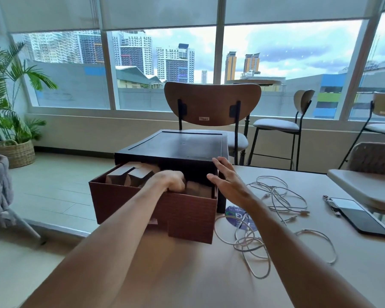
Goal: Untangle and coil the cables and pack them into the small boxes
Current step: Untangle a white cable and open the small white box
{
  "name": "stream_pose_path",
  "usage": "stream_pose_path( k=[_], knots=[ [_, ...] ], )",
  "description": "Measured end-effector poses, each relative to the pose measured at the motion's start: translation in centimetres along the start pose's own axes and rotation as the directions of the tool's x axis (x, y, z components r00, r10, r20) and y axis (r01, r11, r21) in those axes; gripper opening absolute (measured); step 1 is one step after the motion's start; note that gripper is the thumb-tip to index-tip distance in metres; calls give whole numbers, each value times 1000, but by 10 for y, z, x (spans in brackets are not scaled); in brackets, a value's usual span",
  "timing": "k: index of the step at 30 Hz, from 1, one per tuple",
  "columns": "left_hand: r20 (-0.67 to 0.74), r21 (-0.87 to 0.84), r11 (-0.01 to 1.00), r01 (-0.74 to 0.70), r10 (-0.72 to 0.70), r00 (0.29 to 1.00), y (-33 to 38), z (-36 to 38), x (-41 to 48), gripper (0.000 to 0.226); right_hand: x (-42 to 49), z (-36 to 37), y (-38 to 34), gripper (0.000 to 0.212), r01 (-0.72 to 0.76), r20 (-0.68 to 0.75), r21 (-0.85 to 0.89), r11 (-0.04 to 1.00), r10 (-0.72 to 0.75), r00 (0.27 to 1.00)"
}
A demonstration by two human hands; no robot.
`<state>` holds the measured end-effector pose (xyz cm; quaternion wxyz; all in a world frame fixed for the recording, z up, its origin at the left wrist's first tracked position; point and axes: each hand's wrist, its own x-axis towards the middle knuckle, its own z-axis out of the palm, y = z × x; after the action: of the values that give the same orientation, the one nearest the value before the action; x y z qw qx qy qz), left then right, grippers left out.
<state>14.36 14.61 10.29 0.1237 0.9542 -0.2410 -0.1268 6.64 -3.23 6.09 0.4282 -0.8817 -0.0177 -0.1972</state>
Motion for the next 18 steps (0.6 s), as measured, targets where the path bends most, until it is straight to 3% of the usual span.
stream_pose_path(
  k=[4, 7, 10, 15, 18],
  knots=[
    [-252, -97, 993, -63, 36, 967, -6, 5, -7, 28, -1, 4, 1, 62, 0, -29, -52, 999, -1, 1000],
    [-513, -114, 980, -163, 82, 854, -9, 5, -23, 20, 1, 3, -4, 61, -34, -56, -116, 993, 27, 998],
    [-634, -112, 980, -167, 59, 771, -23, -1, -40, 15, 0, 2, -14, 63, -85, -65, -176, 981, 75, 995],
    [-689, -149, 987, 64, -150, 709, -61, -29, -70, 12, -14, 4, -33, 64, -132, -124, -261, 956, 103, 987],
    [-618, -124, 963, 241, -265, 740, -78, -38, -82, 28, -25, 10, -49, 57, -55, -176, -204, 977, 19, 984]
  ],
)
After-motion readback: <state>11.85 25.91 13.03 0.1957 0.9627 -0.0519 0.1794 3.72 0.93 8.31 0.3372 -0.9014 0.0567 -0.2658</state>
